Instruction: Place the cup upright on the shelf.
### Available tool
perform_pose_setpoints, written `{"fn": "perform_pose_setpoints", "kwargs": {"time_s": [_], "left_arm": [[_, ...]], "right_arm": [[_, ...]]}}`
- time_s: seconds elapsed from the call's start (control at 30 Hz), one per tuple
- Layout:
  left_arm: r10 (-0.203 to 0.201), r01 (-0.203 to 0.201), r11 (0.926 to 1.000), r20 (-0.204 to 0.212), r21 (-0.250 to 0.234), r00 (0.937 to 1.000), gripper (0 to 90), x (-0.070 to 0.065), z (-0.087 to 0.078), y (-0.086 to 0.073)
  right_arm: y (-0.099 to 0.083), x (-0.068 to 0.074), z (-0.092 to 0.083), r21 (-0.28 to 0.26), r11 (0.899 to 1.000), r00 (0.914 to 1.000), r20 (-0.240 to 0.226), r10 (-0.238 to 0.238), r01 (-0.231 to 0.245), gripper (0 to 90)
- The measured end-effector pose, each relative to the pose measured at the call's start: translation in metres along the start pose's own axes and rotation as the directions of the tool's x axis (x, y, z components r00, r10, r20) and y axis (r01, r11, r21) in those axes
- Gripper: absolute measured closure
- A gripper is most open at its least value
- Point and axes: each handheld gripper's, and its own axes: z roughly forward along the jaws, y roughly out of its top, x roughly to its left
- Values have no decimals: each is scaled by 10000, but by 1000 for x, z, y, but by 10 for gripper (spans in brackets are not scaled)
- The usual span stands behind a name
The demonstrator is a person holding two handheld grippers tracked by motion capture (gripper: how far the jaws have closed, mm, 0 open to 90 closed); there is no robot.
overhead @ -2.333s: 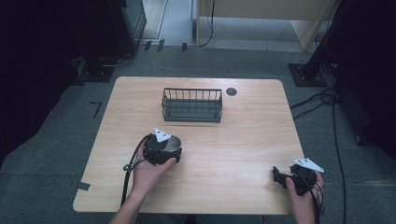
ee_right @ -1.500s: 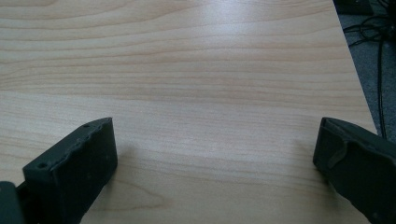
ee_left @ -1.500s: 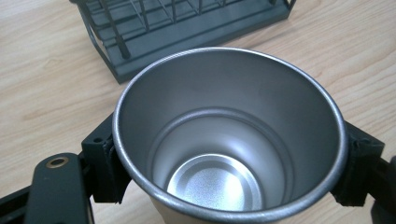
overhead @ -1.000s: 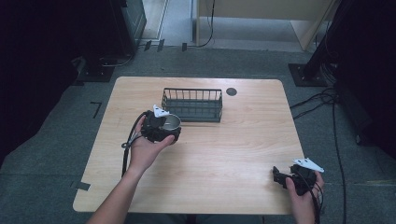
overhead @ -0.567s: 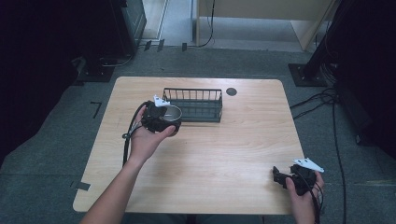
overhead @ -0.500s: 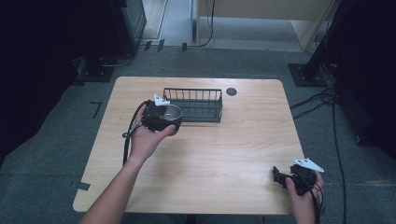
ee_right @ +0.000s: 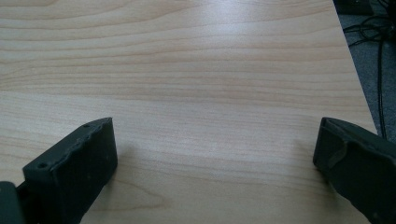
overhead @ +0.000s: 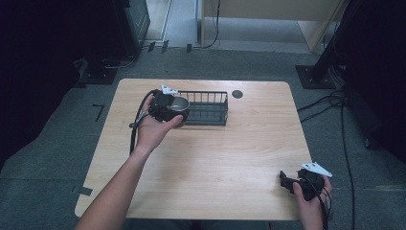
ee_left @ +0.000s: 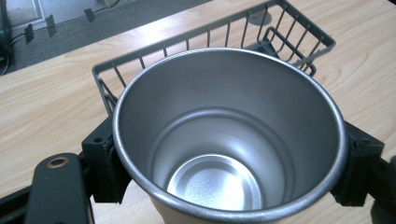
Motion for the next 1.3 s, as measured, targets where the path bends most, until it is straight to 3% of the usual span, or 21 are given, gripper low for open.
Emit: {"fn": "perform_pose_setpoints", "kwargs": {"time_s": [0.27, 0.67, 1.03, 1.3], "left_arm": [[132, -133, 9999, -138, -40, 9998, 190, 3, 8, 19], [-380, 373, 9990, -265, -236, 9989, 190, 23, 27, 39], [-616, 593, 9968, -428, -530, 9972, 190, 37, 48, 50], [-338, 314, 9988, -659, -376, 9973, 189, 34, 70, 47]], "right_arm": [[0, 0, 0, -1, 10000, 10000, -1, -3, 3, 0], [0, 0, 0, -2, 10000, 10000, -1, -2, 2, 0], [0, 0, 0, -3, 10000, 10000, 0, -2, 2, 0], [0, 0, 0, -2, 10000, 10000, -1, -4, 4, 0]]}}
